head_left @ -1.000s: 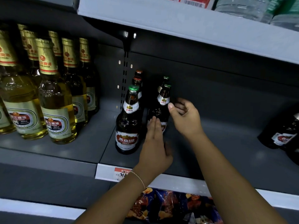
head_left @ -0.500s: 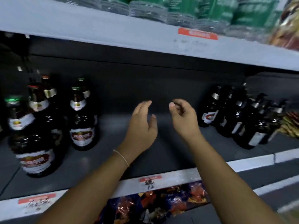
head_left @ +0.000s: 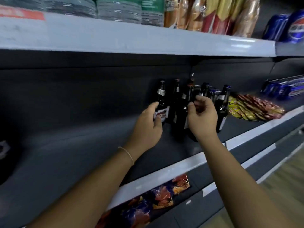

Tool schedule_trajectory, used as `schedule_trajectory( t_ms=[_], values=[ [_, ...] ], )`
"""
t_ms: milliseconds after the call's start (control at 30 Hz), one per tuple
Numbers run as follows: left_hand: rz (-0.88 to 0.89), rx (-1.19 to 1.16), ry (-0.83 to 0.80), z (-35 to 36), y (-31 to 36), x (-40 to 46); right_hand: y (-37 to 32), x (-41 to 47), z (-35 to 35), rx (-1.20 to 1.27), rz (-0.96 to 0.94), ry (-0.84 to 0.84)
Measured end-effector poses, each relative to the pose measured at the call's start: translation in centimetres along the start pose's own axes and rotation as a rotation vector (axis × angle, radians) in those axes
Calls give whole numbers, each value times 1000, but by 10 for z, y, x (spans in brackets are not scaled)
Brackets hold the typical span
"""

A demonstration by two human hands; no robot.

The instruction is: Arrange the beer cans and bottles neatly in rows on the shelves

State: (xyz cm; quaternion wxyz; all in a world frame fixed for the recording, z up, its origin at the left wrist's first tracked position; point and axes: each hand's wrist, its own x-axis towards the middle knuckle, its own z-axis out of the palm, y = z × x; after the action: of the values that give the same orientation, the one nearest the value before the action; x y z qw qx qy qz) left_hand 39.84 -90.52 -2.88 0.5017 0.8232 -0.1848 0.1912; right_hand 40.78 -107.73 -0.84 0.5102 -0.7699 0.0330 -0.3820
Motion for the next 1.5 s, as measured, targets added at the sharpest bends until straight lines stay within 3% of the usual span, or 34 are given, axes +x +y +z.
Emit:
schedule_trajectory(
  t_ms=[133, 300, 500, 800, 933, 1067, 1267, 1500],
  values=[
    [-16, -7, -59, 38, 13, 13, 34, 28, -26, -138, 12, 98],
    [-11, -27, -130, 72, 24, 23, 61, 51, -34, -207, 119, 19],
    [3, 11, -154, 83, 27, 31, 63, 67, -31, -179, 144, -84],
    [-64, 14, -182, 72, 11, 25, 66, 64, -30, -15, 137, -33],
    [-112, 40, -218, 62, 3, 17, 74, 58, -30, 183, 171, -125],
    [-137, 28, -286, 47, -3, 10, 59, 46, -25, 332, 80, -264],
    [-249, -137, -391, 16, -19, -7, 13, 21, -4, 593, 140, -499],
    [-385, -136, -216, -44, -39, -46, -47, -29, 44, 734, 182, -708]
  ],
)
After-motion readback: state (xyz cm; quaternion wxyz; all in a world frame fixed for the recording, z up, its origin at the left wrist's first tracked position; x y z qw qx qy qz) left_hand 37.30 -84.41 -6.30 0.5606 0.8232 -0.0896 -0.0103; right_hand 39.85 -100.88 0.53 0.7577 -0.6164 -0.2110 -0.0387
